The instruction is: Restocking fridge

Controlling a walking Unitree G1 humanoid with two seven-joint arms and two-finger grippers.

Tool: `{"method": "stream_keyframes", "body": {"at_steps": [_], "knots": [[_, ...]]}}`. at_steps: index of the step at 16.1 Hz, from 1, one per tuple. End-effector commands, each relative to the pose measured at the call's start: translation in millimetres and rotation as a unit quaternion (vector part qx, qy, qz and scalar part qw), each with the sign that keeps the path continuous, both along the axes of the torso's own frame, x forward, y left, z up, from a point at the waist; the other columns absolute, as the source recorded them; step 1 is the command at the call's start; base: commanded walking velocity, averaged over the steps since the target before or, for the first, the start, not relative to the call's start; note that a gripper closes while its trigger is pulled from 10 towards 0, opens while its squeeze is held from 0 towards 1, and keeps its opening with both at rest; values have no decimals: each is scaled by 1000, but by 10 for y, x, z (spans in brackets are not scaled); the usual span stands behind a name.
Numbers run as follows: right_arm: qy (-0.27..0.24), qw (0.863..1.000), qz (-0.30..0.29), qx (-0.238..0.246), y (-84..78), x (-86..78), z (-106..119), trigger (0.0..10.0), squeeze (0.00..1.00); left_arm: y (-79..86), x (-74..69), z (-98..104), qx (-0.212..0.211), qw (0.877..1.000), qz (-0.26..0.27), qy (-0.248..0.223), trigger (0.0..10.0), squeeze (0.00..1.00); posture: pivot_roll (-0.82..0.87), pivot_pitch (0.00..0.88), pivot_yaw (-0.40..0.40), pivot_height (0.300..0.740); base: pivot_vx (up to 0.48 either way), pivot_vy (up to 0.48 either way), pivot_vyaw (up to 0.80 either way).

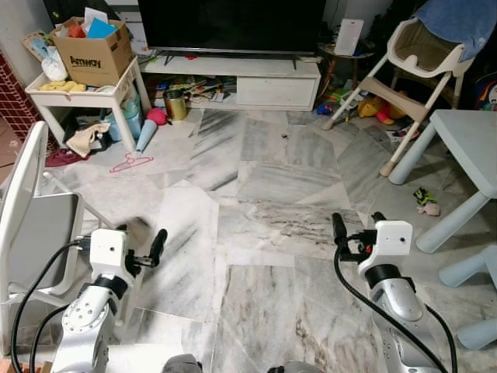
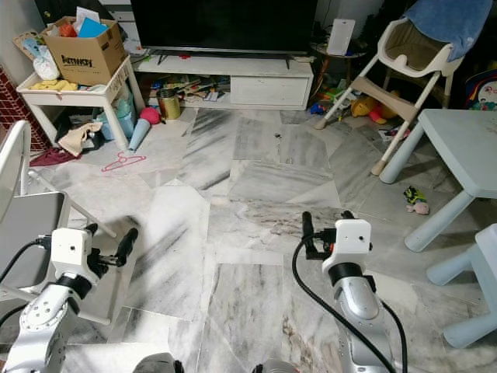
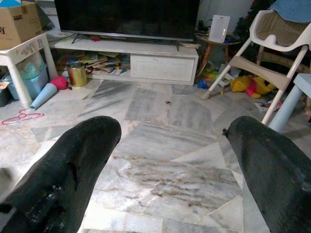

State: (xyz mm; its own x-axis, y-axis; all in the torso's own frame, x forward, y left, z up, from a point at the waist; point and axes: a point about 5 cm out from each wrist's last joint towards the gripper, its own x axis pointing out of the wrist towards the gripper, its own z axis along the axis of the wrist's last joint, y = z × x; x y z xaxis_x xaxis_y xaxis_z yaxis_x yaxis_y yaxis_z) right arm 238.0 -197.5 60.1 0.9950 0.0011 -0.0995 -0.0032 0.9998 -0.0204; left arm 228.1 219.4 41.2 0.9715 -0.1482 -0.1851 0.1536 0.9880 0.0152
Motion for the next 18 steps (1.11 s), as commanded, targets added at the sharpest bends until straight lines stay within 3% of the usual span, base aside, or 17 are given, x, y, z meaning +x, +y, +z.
{"method": "stream_keyframes", "body": {"at_steps": [1,15,16,18], "knots": [[-84,995,41,39,270,349,625,10000,0,-241,544,827,32,989,88,-111,10000,0,19,0,-8,740,0,0,0],[-89,995,41,26,267,342,631,10000,0,-232,540,794,28,989,92,-109,10000,0,18,0,-6,740,0,0,0],[-75,996,28,40,222,108,509,10000,0,-278,353,621,-5,993,76,-86,10000,0,8,23,-11,740,0,0,0],[-57,997,15,46,190,-4,413,10000,0,-214,294,558,-7,993,91,-77,10000,0,5,29,0,740,0,0,0]]}}
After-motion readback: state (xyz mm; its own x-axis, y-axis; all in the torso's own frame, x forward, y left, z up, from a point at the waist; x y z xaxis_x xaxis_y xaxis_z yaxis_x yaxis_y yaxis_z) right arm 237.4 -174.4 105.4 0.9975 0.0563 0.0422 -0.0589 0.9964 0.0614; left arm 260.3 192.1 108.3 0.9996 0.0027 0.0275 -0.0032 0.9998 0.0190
